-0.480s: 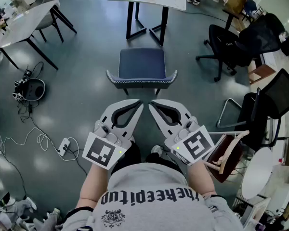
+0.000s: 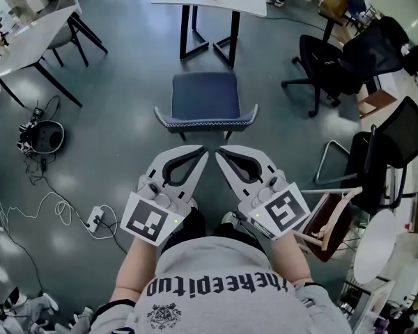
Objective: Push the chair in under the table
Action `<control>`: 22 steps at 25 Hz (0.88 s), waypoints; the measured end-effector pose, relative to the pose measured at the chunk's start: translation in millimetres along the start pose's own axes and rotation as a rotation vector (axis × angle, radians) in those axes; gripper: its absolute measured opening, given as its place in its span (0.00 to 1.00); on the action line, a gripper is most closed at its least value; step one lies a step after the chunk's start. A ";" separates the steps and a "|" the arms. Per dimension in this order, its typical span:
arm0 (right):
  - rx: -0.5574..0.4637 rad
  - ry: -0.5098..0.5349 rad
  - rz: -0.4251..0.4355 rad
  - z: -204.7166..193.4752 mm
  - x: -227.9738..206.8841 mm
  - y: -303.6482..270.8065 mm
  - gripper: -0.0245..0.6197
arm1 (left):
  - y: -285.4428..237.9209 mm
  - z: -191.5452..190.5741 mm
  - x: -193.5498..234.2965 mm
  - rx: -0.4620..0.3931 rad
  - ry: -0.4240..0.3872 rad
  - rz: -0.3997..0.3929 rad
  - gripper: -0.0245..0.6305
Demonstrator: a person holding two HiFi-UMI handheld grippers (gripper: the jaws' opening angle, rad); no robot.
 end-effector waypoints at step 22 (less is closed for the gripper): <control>0.025 -0.023 -0.174 -18.6 -11.6 -39.8 0.06 | -19.4 -36.9 62.6 0.041 -0.040 -0.154 0.06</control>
Point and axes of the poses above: the fingertips, and each gripper's own axes: y backward along the fingers, x to its left, z out of its top, the point moved 8 cm from there along y, backward along the fingers, and after that the axes turned 12 degrees about z, right-handed, at the moved point
